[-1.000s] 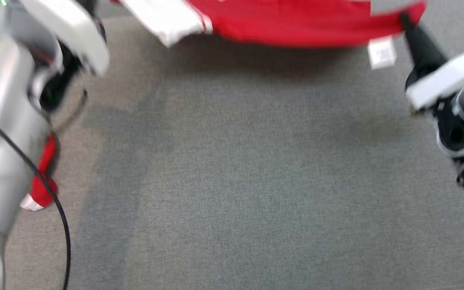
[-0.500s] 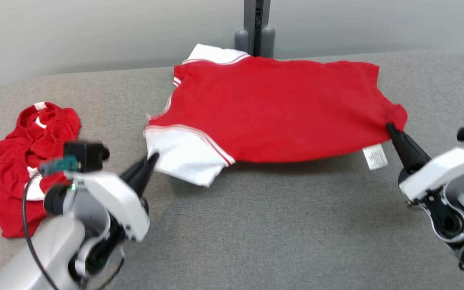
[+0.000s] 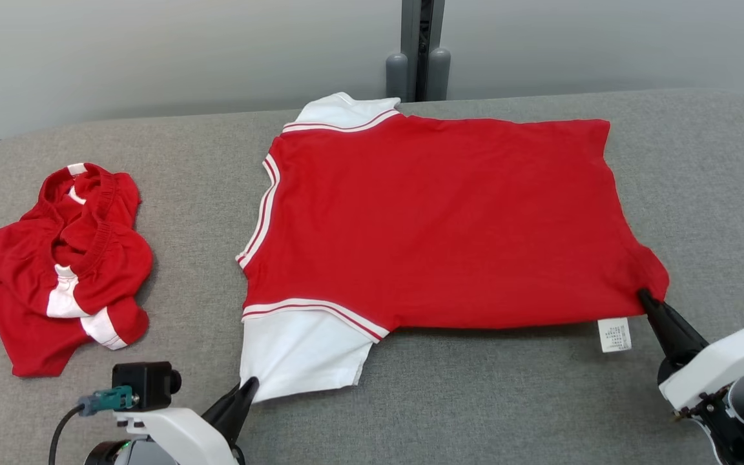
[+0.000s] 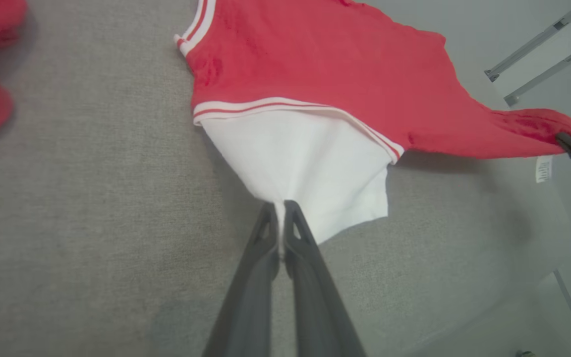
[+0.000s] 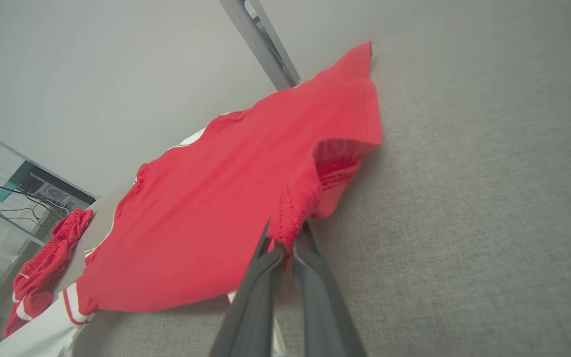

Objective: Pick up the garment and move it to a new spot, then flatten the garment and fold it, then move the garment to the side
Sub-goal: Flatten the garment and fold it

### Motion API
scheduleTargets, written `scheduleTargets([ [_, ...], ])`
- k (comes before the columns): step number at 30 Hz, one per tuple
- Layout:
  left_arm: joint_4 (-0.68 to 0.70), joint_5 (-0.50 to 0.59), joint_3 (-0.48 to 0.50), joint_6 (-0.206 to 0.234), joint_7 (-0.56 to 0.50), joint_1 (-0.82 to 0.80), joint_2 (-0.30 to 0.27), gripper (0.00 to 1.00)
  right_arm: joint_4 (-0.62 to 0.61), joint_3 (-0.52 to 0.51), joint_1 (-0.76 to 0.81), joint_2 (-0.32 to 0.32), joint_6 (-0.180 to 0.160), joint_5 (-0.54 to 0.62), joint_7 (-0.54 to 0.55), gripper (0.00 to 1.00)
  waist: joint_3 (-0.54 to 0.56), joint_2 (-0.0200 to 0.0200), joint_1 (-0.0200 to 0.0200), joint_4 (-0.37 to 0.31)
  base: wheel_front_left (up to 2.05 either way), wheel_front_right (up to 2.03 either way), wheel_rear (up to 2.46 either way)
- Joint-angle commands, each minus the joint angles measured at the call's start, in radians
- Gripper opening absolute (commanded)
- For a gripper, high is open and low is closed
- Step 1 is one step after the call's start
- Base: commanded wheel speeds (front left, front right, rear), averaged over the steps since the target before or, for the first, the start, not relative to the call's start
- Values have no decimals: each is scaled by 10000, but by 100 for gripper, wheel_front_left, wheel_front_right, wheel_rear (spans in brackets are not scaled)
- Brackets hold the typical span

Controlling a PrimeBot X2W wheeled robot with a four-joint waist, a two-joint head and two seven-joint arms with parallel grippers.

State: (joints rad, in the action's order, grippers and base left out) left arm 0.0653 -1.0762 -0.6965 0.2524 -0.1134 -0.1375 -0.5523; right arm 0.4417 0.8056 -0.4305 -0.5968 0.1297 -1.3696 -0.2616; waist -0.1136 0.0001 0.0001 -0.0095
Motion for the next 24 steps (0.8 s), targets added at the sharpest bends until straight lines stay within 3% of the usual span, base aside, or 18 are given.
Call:
scheduleTargets([
  [1, 179, -110, 87, 168, 112, 298, -120, 0, -126, -297, 462, -60, 20, 78, -68, 0, -36, -1, -1, 20, 0, 0, 0],
  [11, 382, -237, 92, 406, 366, 1035, -95, 0, -845, -1660, 2385, -361, 20, 300, -71, 0, -167, -1, -1, 229, 0, 0, 0],
  [18, 707, -393, 352, 445, 727, 1192, 29, 0, -1447, -2653, 3285, -123, 18, 641, -72, 0, -177, -1, -1, 199, 0, 0, 0],
  [24, 965, -201, 695, 385, 1132, 624, 144, 0, -1664, -2919, 3198, 198, 18, 794, -60, 0, -225, -1, -1, 74, 0, 0, 0],
])
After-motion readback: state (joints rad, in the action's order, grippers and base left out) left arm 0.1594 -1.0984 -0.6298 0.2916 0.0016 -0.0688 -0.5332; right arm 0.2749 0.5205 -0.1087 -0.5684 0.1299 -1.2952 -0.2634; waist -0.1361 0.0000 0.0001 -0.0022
